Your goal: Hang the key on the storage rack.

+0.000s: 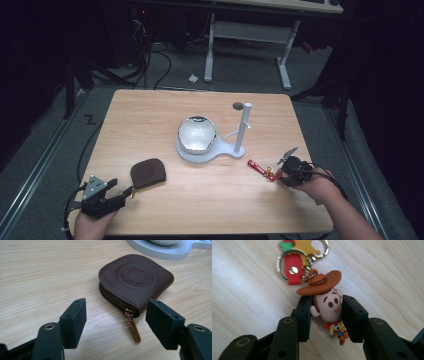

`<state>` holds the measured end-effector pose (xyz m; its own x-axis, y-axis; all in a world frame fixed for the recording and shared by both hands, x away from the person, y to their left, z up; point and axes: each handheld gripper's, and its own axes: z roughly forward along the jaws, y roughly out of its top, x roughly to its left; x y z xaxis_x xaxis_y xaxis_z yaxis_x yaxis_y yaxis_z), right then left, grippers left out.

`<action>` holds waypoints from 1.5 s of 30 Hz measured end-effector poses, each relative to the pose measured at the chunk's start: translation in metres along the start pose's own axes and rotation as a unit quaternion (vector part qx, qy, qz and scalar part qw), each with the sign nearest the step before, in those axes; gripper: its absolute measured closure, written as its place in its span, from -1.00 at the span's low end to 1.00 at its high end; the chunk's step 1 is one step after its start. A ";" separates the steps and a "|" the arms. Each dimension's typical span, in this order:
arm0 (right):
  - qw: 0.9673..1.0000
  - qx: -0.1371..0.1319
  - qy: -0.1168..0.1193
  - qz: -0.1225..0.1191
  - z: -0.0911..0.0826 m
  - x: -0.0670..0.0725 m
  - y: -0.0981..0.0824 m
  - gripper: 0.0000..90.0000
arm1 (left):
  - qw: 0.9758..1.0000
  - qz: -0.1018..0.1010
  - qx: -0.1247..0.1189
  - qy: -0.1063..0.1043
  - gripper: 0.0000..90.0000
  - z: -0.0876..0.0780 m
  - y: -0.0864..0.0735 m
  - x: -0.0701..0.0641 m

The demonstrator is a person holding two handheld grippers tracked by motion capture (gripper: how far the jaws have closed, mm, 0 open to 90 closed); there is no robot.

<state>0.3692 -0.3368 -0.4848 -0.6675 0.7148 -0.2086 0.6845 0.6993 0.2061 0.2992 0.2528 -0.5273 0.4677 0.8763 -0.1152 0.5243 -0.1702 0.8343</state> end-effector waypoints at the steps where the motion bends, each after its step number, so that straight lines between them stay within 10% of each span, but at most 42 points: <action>1: 1.000 -0.001 0.007 0.011 -0.004 0.003 -0.001 0.36 | 1.000 0.000 0.000 0.000 -0.25 0.000 0.000 0.000; 16: 0.998 0.014 0.052 0.021 -0.016 0.060 -0.017 0.34 | 1.000 0.003 -0.004 -0.007 -0.25 -0.001 0.001 -0.001; 45: 0.999 0.002 0.040 0.018 -0.011 0.049 -0.012 0.45 | 1.000 0.003 0.000 -0.008 -0.25 0.000 0.001 0.000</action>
<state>0.3247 -0.3103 -0.4875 -0.6636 0.7378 -0.1241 0.7097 0.6732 0.2073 0.2997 0.2521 -0.5269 0.4825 0.8679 -0.1180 0.5209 -0.1760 0.8353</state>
